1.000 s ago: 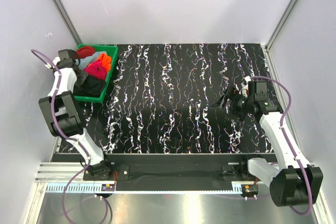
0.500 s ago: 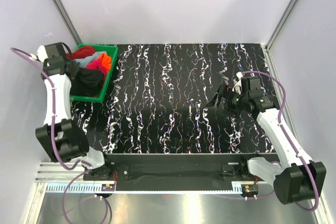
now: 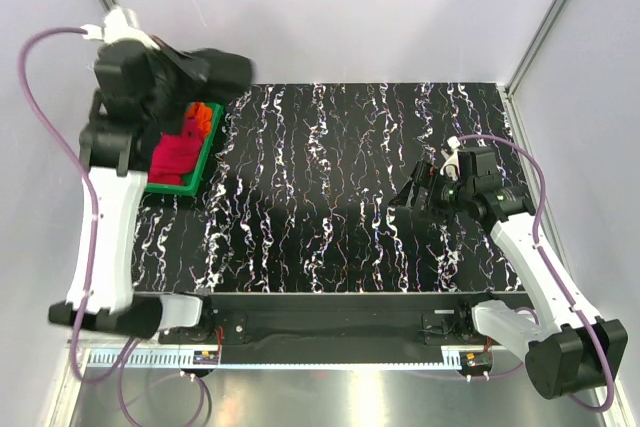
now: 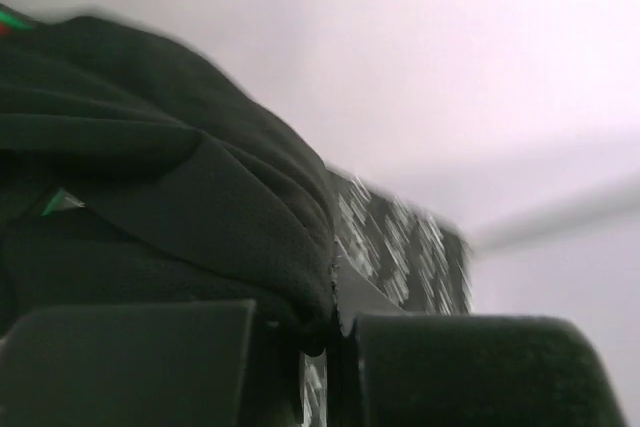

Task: Fold and stack the t-shirts
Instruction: Move the tshirt to the center of the board, then flatten the tshirt out

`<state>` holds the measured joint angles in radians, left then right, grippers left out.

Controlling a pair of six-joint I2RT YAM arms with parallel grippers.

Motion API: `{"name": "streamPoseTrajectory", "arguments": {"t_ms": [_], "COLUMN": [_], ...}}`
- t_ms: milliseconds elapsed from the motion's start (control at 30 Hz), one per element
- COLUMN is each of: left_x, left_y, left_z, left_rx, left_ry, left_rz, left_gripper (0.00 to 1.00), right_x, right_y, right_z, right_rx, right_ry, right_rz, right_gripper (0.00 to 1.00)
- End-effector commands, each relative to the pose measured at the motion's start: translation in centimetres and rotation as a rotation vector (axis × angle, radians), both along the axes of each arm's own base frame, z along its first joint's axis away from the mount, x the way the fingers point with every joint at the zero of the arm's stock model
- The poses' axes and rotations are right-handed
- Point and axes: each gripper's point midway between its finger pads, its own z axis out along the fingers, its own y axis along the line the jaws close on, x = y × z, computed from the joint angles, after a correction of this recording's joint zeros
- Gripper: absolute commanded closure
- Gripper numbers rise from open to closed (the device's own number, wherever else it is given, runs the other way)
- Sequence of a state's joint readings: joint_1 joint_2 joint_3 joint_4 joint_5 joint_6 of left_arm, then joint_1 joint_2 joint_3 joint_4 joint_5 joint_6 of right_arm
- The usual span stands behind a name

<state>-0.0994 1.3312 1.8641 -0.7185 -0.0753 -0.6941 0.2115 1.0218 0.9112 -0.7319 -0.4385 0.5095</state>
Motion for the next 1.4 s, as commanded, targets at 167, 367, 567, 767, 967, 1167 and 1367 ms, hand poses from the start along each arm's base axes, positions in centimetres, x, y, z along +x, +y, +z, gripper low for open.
{"name": "streamPoseTrajectory", "arguments": {"t_ms": [167, 367, 567, 767, 967, 1167, 1367], "left_x": [-7.6, -12.7, -14.0, -10.6, -8.5, -8.5, -9.1], "left_y": [-9.7, -7.0, -6.3, -8.3, -10.5, -12.6, -13.3], "left_z": [-15.4, -19.7, -27.8, -32.6, -38.8, -42.5, -43.0], "left_rx": [0.043, 0.185, 0.226, 0.258, 0.204, 0.136, 0.111], "left_ry": [0.346, 0.415, 0.652, 0.771, 0.837, 0.929, 0.958], "left_rz": [-0.381, -0.407, -0.427, -0.545, -0.615, -0.698, -0.729], "left_gripper": [0.52, 0.14, 0.08, 0.09, 0.07, 0.21, 0.79], "right_x": [0.0, 1.0, 3.3, 8.8, 11.0, 11.9, 11.9], "right_y": [2.0, 3.4, 8.0, 10.0, 10.4, 10.0, 10.4], "right_z": [3.0, 1.3, -2.0, -6.0, -10.5, -13.2, -13.9], "right_rx": [0.098, 0.143, 0.117, 0.082, 0.023, -0.032, -0.017], "right_ry": [-0.005, 0.084, 0.165, 0.218, 0.295, 0.319, 0.349], "right_rz": [0.068, 0.109, 0.217, 0.179, 0.164, 0.165, 0.172], "right_gripper": [0.00, 0.03, 0.05, 0.07, 0.16, 0.29, 0.80]}}
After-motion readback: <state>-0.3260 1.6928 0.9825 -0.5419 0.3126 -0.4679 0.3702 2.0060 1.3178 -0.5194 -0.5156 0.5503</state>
